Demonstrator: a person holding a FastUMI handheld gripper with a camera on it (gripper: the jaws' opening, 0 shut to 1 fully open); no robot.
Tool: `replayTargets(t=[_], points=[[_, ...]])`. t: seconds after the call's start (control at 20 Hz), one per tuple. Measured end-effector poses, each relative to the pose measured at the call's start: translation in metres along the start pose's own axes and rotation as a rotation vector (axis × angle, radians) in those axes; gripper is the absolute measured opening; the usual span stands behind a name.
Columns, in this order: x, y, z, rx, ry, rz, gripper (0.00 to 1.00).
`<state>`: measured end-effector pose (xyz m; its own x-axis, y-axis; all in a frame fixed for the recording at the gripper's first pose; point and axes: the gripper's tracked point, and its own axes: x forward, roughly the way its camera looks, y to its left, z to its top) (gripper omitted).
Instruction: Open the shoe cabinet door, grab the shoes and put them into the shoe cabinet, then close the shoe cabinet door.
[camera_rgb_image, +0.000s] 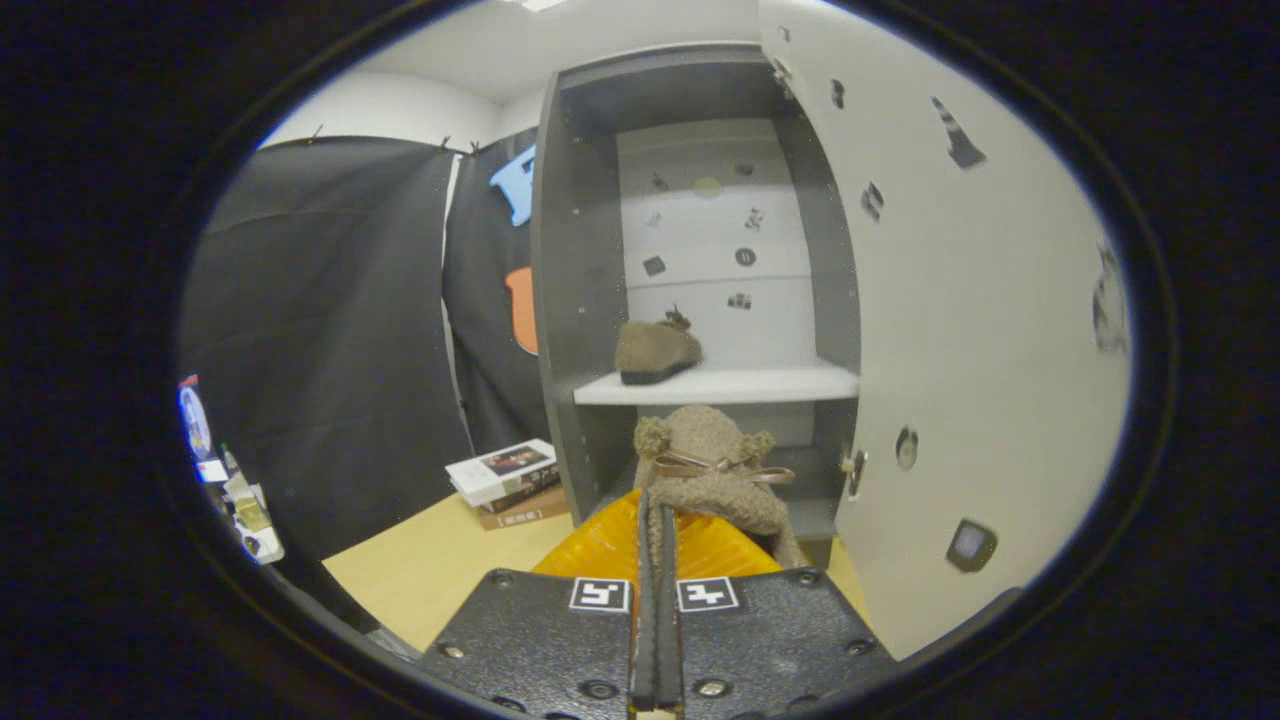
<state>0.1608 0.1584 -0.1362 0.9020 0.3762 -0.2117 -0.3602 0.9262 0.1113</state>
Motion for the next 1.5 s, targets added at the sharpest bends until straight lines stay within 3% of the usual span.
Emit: replayTargets(t=[0.35,0.65,1.1,1.3,1.5], points=[[0.005,-0.005,0.117,-0.108,-0.09,-0.082,0.04],[0.043,-0.012,0.163,-0.105,-0.056,-0.136,0.04],[0.141,-0.048,0.164,-0.039,0.082,-0.213,0.04],[0.192,-0.08,0.15,-0.041,0.134,-0.286,0.04],[0.233,-0.107,0.152,-0.054,0.126,-0.317,0.04]])
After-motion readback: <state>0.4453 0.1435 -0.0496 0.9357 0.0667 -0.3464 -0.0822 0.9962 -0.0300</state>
